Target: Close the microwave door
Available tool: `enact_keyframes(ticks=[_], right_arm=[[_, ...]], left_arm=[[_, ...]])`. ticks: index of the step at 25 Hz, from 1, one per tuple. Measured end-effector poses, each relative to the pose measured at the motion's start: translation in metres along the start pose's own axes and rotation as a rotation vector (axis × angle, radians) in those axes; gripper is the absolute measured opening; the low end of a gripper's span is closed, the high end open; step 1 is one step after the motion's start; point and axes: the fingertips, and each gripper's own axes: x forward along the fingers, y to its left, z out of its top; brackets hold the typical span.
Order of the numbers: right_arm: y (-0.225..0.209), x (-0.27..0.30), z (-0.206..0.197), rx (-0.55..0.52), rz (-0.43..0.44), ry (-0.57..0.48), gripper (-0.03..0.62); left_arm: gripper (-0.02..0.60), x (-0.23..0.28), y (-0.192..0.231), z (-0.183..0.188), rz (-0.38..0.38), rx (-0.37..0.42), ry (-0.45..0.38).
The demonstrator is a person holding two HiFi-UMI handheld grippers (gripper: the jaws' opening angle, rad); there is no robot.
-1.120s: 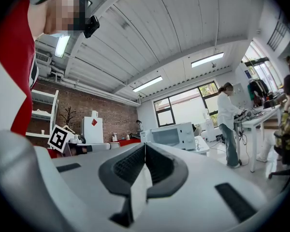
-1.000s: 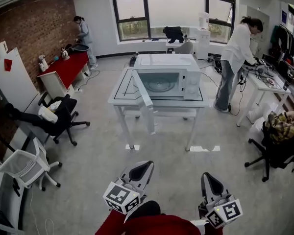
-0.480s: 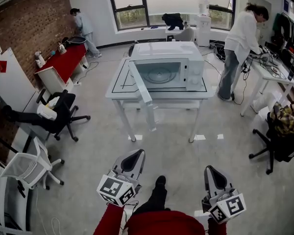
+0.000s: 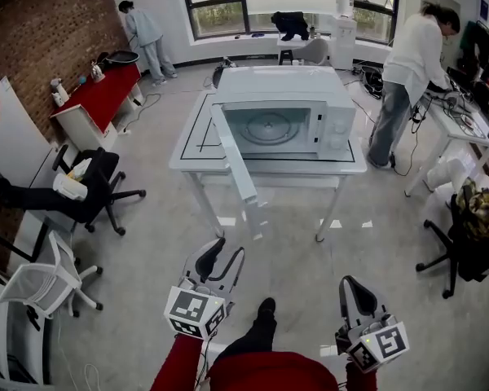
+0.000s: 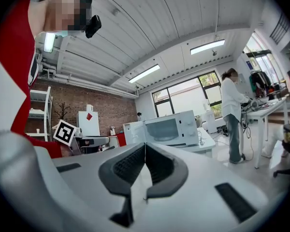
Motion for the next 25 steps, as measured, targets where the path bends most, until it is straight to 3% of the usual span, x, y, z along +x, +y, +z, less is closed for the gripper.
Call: enact_keyframes(ticks=[5,9,15,25], right_arm=[[-0.014,0.041,0.009,0.004,0.005,0.006,0.014],[-0.025,0.061,0.011,0.016,-0.012,0.020,0.014],[-0.044,0.077,-0.003,-0.002,-0.091,0.104,0.014],[-0.063,0.100,0.001,-0.012,-0.156,0.084,0.013]], left_arm=[[0.238,0.042,0.018,-0.007,-0.004,0.094,0.069],[0.291,0.068,0.018,-0.011,-0.073,0.077,0.108],[0.290,0.083,0.003,-0.011,-0.219,0.092,0.144],[0.272,0.137,-0.022,-0.007,-0.356,0.107,0.120]])
